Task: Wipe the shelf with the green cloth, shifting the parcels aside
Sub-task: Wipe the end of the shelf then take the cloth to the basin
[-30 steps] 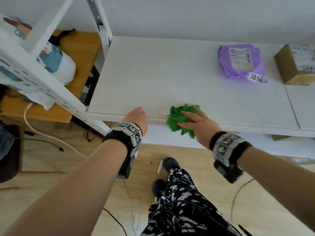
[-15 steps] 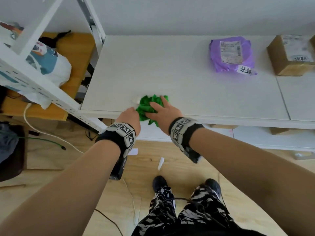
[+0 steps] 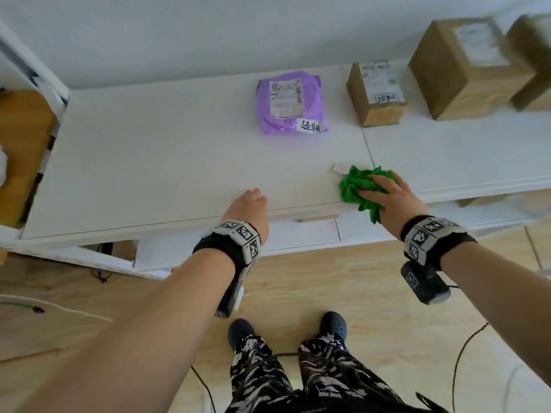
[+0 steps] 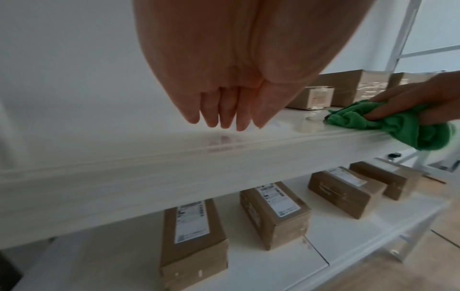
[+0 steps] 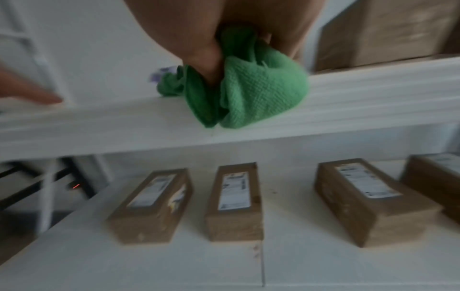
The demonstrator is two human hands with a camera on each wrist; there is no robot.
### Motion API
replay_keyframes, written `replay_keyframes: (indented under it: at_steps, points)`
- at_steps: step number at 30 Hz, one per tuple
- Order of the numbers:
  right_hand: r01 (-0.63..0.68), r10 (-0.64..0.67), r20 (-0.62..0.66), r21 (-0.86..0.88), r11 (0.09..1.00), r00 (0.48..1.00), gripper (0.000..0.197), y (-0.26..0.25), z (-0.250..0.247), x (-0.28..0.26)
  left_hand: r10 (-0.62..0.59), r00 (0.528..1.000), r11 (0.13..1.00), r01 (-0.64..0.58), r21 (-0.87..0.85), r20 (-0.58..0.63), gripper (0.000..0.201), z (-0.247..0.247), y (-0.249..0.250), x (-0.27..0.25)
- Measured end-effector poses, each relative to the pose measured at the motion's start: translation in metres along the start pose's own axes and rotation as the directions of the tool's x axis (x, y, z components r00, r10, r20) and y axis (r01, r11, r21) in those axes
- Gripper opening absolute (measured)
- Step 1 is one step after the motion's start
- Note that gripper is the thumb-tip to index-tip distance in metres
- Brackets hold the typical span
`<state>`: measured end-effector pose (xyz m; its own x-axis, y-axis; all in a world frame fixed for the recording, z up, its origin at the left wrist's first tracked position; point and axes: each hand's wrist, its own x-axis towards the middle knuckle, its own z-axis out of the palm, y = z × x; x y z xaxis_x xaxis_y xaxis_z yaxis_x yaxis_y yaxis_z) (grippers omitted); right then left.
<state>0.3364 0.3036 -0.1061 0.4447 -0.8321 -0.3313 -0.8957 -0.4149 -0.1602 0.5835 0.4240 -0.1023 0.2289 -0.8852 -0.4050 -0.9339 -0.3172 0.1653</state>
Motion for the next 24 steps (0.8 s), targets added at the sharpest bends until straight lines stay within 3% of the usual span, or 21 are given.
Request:
replay_keyframes:
  at_steps: [4, 5, 7, 9, 10, 12, 15, 19, 22, 24]
  points:
    - [-0.187, 0.193, -0.03, 0.146, 0.971, 0.981, 0.059, 0.003, -0.004, 0.015, 0.105, 0.994, 0.991, -0.105, 0.083, 0.009, 0.04, 0.001, 0.044, 0.017]
    - [-0.167, 0.17, -0.008, 0.148, 0.975, 0.985, 0.059, -0.008, -0.003, 0.015, 0.108, 0.994, 0.99, -0.108, 0.092, 0.01, 0.043, 0.001, 0.054, 0.021]
    - [0.01, -0.011, 0.011, 0.103, 0.995, 1.0, 0.055, -0.03, 0.006, 0.009, 0.102, 0.995, 0.991, -0.102, 0.089, -0.003, 0.045, 0.004, 0.071, 0.029]
    - [0.169, -0.171, 0.032, 0.048, 0.984, 0.985, 0.051, -0.027, 0.011, 0.002, 0.098, 0.995, 0.992, -0.097, 0.085, -0.013, 0.045, 0.005, 0.087, 0.036]
    - [0.188, -0.19, 0.036, 0.043, 0.981, 0.981, 0.05, -0.016, 0.009, 0.001, 0.102, 0.995, 0.991, -0.1, 0.091, -0.013, 0.046, 0.005, 0.095, 0.04]
    - [0.136, -0.138, 0.024, 0.052, 0.989, 0.99, 0.05, 0.018, 0.002, 0.003, 0.122, 0.992, 0.985, -0.121, 0.119, -0.004, 0.05, 0.004, 0.111, 0.046]
    - [-0.088, 0.091, -0.024, 0.098, 0.991, 0.996, 0.057, 0.081, -0.014, 0.011, 0.172, 0.985, 0.971, -0.172, 0.166, 0.015, 0.056, 0.004, 0.134, 0.052]
    - [-0.392, 0.391, 0.029, 0.123, 0.912, 0.92, 0.065, 0.159, -0.039, 0.033, 0.224, 0.974, 0.955, -0.225, 0.194, 0.026, 0.058, 0.003, 0.164, 0.065]
    - [-0.438, 0.438, 0.0, 0.014, 0.899, 0.899, 0.051, 0.158, -0.041, 0.057, 0.224, 0.974, 0.954, -0.228, 0.194, 0.043, 0.061, -0.001, 0.187, 0.077]
    - [-0.332, 0.332, -0.014, -0.016, 0.943, 0.943, 0.047, 0.131, -0.035, 0.065, 0.219, 0.975, 0.956, -0.222, 0.191, 0.033, 0.059, -0.004, 0.201, 0.085]
